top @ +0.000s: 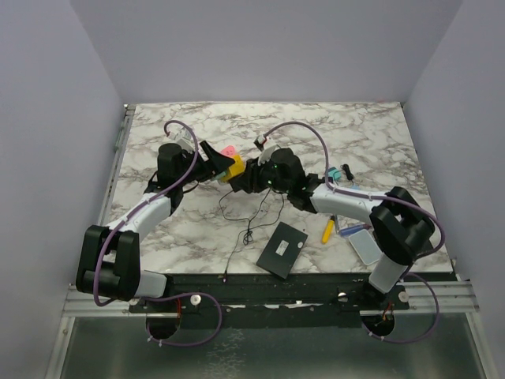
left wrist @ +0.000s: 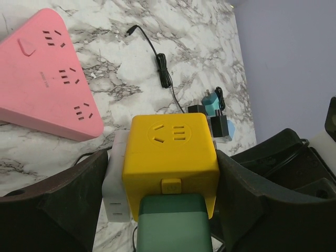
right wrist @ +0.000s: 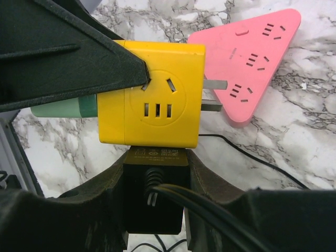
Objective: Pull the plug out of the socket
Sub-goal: Remove the plug from the socket.
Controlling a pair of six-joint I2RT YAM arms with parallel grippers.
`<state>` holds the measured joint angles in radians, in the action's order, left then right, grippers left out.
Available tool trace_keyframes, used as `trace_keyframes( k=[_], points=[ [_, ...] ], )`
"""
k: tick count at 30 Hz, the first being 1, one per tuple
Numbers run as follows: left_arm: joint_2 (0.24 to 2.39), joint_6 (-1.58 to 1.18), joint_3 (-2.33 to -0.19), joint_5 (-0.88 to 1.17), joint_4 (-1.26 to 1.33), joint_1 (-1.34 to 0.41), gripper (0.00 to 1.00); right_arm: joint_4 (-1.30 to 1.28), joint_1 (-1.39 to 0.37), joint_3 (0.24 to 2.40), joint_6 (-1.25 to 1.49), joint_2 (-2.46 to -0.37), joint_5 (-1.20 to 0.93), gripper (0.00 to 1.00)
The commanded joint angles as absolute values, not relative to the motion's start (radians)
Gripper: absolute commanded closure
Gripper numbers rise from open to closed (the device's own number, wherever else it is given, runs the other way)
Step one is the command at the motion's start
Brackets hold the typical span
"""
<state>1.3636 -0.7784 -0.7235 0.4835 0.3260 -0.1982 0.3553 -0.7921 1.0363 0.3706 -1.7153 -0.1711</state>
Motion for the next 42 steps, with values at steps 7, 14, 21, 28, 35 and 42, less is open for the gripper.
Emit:
trace_keyframes(
  k=[7,14,21,28,35,42],
  points=[
    [1.327,-0.759,-0.767,0.491,0.414,-0.203,1.0,0.182,-0.811,1.156,0.579,-1.792,-0.147,1.0],
    [1.325,-0.758,-0.767,0.493,0.414,-0.203,1.0,0.12,-0.811,1.193,0.649,-1.817,-0.114,1.0],
    [1.325,-0.756,-0.767,0.493,0.414,-0.203,1.0,0.088,-0.811,1.214,0.694,-1.837,-0.066,1.0],
    [1.325,-0.756,-0.767,0.495,0.414,-0.203,1.0,0.089,-0.811,1.244,0.696,-1.845,-0.066,1.0],
    [1.328,-0.753,-0.77,0.497,0.413,-0.203,1.0,0.161,-0.811,1.213,0.585,-1.827,-0.109,1.0],
    [1.331,-0.751,-0.772,0.499,0.413,-0.204,1.0,0.226,-0.811,1.172,0.463,-1.784,-0.183,1.0]
  ],
)
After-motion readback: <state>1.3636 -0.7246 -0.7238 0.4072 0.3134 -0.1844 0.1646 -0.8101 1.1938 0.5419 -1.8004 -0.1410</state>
